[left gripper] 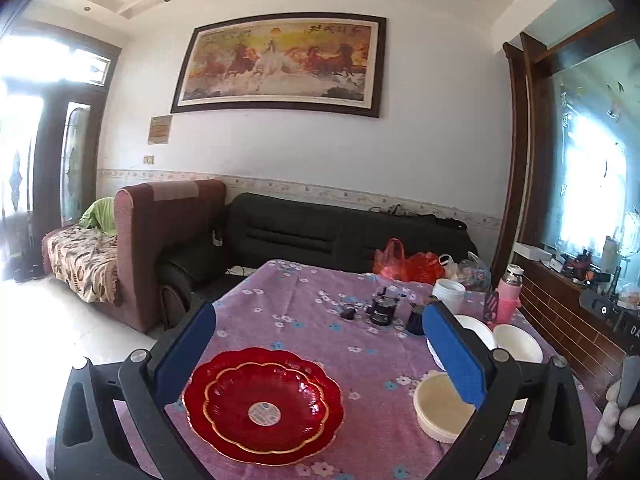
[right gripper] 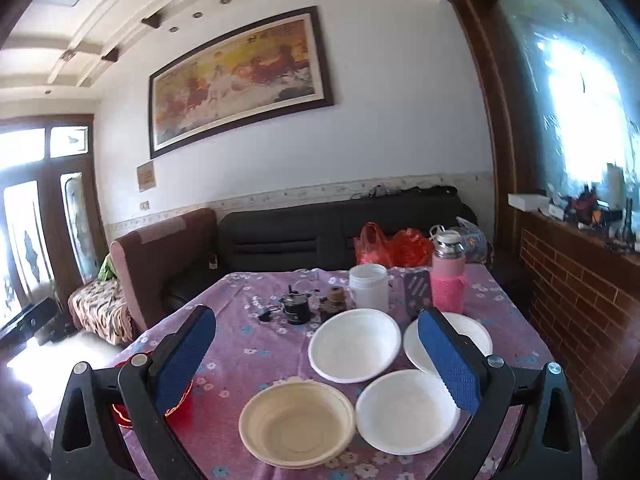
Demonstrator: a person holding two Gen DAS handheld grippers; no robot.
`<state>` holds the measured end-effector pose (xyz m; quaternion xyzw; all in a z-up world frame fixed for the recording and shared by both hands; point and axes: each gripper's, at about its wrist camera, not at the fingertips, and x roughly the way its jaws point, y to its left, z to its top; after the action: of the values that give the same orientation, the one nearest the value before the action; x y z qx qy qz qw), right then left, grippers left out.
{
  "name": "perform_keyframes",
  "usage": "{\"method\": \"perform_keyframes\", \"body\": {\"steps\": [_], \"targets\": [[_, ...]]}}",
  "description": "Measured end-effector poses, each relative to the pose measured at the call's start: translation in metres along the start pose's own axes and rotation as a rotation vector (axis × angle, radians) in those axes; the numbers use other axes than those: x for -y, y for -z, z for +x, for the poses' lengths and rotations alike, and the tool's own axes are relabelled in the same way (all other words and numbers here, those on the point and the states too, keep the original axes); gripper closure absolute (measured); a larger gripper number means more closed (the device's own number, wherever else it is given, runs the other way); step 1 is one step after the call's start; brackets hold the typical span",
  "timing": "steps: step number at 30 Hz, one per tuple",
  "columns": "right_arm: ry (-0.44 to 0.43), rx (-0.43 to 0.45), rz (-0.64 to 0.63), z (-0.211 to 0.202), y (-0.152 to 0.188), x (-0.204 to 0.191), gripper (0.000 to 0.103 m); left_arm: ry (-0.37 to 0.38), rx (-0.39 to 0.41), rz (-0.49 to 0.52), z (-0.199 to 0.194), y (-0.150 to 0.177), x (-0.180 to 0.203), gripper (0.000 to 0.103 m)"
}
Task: Organize plates and bowls
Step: 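Withdraw the right tool and move it toward the cream ribbed bowl, then close the right gripper on the rim of the cream ribbed bowl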
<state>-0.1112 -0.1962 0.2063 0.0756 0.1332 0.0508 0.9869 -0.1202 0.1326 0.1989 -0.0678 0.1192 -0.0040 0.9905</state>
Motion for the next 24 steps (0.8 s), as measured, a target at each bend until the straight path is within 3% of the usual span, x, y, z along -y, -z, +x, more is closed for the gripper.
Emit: {"method": "perform_keyframes", "body": {"steps": [4, 8, 13, 15, 18, 24], "targets": [[0.006, -0.116, 0.207, 0.016, 0.012, 0.063, 0.000, 0.072, -0.124, 0.001, 0.024, 0.010, 0.024, 0.000], [-0.061, -0.262, 0.313, 0.039, 0.044, 0.085, 0.000, 0.137, -0.266, -0.022, 0.056, 0.029, 0.041, 0.000], [-0.185, -0.440, 0.453, 0.067, 0.091, 0.079, 0.001, 0.177, -0.436, -0.039, 0.103, 0.059, 0.057, 0.000], [-0.222, -0.503, 0.484, 0.080, 0.107, 0.071, 0.009, 0.191, -0.489, -0.038, 0.119, 0.070, 0.065, 0.000], [-0.221, -0.564, 0.477, 0.096, 0.121, 0.059, 0.026, 0.211, -0.551, -0.045, 0.139, 0.083, 0.073, 0.000], [-0.150, -0.616, 0.464, 0.121, 0.135, 0.044, 0.031, 0.233, -0.659, -0.037, 0.185, 0.102, 0.091, 0.001]]}}
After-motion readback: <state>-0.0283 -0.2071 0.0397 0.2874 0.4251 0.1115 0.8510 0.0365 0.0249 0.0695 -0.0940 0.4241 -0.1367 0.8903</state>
